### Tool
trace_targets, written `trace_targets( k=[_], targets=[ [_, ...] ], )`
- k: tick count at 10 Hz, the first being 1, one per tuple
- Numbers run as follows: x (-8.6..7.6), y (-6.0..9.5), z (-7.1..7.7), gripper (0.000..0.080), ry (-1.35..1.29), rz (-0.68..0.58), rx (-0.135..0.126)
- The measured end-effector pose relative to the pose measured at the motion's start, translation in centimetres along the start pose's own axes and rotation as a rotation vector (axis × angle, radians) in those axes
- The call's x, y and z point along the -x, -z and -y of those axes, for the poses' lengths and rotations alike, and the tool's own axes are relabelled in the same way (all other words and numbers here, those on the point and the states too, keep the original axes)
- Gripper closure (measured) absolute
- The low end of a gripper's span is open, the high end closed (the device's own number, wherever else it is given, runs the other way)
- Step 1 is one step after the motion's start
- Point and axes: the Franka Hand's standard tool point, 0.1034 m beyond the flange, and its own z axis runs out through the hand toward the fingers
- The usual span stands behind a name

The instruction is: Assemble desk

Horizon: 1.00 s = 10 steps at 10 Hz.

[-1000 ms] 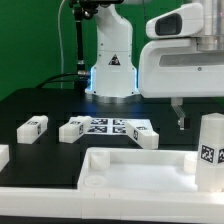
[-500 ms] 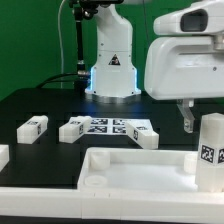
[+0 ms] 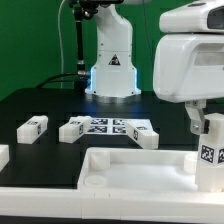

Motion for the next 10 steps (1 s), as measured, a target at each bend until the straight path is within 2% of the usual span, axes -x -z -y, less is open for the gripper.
trace_targets(
  k=[1,2,5,10],
  targets=[
    [0.0,0.0,-0.01,0.0412,0.0,0.0,0.0],
    [0.0,-0.01,0.02,0.051,-0.007,0.0,-0.001],
    [0.0,-0.01,0.03,0.0509,-0.039,0.0,-0.002],
    [0.08,-0.07,-0.06,0.0509,-0.486,-0.006,-0.022]
  ],
)
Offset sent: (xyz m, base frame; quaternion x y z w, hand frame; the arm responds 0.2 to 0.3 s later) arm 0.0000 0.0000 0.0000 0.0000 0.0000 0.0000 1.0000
